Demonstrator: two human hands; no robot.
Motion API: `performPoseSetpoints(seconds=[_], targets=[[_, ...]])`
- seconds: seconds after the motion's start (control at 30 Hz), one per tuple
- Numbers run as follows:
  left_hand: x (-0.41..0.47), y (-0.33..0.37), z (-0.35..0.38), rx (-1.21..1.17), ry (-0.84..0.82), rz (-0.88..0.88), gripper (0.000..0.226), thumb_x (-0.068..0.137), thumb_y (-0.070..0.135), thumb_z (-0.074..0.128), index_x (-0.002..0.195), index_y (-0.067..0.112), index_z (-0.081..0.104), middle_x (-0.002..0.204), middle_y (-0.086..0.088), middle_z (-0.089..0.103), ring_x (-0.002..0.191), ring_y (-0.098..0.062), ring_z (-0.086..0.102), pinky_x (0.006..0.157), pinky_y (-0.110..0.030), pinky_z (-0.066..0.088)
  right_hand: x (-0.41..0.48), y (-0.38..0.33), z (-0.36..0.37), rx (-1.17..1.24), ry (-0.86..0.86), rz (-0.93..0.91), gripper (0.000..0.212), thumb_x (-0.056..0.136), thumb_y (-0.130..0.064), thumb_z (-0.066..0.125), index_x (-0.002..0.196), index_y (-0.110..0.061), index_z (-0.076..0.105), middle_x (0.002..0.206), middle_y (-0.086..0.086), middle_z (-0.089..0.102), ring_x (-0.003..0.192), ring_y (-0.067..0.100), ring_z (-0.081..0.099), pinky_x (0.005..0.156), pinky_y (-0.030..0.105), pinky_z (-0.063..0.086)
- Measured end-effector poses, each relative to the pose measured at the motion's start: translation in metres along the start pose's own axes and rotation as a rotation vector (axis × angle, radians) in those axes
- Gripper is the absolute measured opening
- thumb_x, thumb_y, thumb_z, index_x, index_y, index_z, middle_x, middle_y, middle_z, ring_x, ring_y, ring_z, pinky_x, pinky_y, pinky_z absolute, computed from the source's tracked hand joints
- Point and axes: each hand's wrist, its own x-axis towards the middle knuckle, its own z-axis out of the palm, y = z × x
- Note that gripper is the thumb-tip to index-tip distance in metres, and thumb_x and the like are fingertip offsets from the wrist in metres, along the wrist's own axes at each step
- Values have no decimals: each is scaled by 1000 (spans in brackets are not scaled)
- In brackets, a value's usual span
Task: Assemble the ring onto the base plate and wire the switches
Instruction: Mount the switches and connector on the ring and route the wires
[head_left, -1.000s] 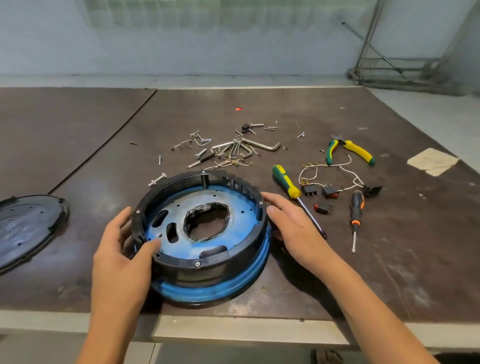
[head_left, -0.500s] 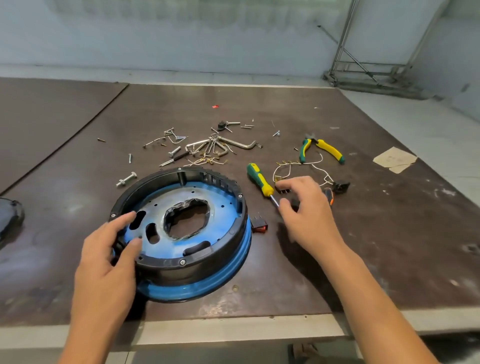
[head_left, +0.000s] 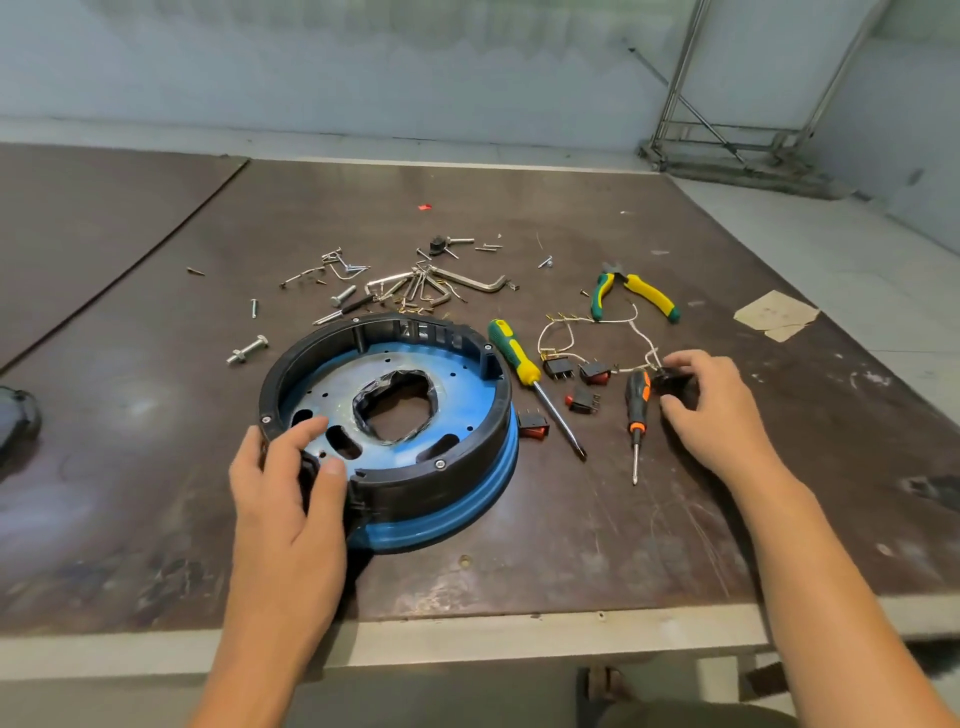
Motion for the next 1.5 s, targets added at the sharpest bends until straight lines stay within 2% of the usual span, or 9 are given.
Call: performPoseSetpoints(seconds=[0.17,0.33,0.47,0.77,0.87,1.0,1.17,1.3,1.5], targets=[[-13,7,10,52,-37,15,25,99,39,42,118,56,44,161,7,12,151,-13,7,117,-46,21,1,2,2,73,133,12,33,91,-3,67,119,-19,67,106,3,66,104,23,61,90,25,39],[-2,6,0,266,61,263,30,100,38,36,93,32,64,160,-7,24,153,-16,-3,118,-45,8,-2,-8,-6,426,381,-15,35,86,-4,72,113,-25,68,87,-12,66,79,3,63,77,18,52],[9,3,-9,232,-125,416,34,101,39,30,94,35,63,118,19,60,142,-7,33,124,-37,1,-4,-19,-13,587,532,-126,34,86,-4,71,111,-26,68,89,-14,66,81,2,63,78,17,52],[7,6,-9,222,-155,440,24,100,30,35,103,34,58,105,23,56,112,-1,53,123,-24,4,-14,-47,-6,981,565,-231,31,86,1,70,112,-17,67,91,-9,64,88,6,62,86,23,54],[4,10,-9,307,-175,506,23,100,30,34,108,32,56,105,20,56,106,0,52,119,-22,15,-20,-60,-3,1028,512,-294,33,87,4,69,113,-17,66,89,-13,64,87,4,62,86,21,54],[-1,14,-8,253,-172,465,28,96,26,38,115,32,58,107,19,58,107,-2,51,93,-23,41,-34,-85,2,1076,283,-404,37,86,7,70,112,-19,66,86,-14,66,83,5,62,79,17,52],[-3,15,-11,104,-193,431,44,95,18,35,130,44,40,116,20,62,114,-5,56,91,-18,43,-66,-119,24,959,-37,-524,34,84,6,73,110,-16,69,87,-2,70,79,11,67,74,20,54],[0,14,-13,53,-141,418,53,97,19,40,138,49,27,123,19,61,113,-3,57,88,-13,41,-79,-134,35,881,-120,-602,36,82,-2,75,108,-27,69,90,-4,69,89,17,67,79,18,52],[9,14,-11,87,-135,454,47,95,19,46,138,36,38,133,19,56,128,2,48,113,-53,36,-86,-142,37,741,-82,-707,32,83,-10,75,108,-28,67,97,-19,68,94,14,69,85,19,51]])
